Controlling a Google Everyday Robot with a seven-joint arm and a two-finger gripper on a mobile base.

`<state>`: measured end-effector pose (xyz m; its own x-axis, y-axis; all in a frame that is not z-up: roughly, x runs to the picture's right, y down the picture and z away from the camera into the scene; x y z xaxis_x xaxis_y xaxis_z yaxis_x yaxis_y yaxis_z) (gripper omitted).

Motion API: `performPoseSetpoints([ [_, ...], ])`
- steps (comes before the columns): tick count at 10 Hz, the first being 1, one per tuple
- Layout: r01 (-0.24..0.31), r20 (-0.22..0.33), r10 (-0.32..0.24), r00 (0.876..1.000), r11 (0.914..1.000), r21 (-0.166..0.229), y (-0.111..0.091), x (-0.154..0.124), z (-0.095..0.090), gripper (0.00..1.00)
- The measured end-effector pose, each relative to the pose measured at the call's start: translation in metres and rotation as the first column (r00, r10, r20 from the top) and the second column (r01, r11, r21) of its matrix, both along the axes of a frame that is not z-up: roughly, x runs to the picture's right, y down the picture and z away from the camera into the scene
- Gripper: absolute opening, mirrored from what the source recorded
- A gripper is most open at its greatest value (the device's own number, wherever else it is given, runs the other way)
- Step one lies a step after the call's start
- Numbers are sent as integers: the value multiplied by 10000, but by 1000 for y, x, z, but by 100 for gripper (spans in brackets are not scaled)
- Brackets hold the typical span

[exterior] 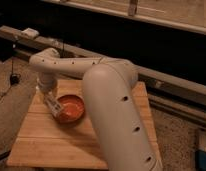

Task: Place the bottle in the ceramic bowl

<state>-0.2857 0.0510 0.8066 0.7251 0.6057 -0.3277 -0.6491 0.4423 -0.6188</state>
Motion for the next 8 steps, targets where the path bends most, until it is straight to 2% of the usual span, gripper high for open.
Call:
performPoseSetpoints([
  [3, -354, -324, 352, 9989, 9994, -62, -1, 14, 9, 0],
  [4, -545, -474, 540, 9974, 9985, -89, -2, 21, 14, 5],
  [6, -903, -717, 889, 9935, 9958, -160, -4, 35, 22, 24],
  [7, -994, -762, 976, 9923, 9949, -196, -5, 38, 25, 31],
  [8, -1192, -881, 1166, 9893, 9925, -253, -6, 48, 31, 44],
])
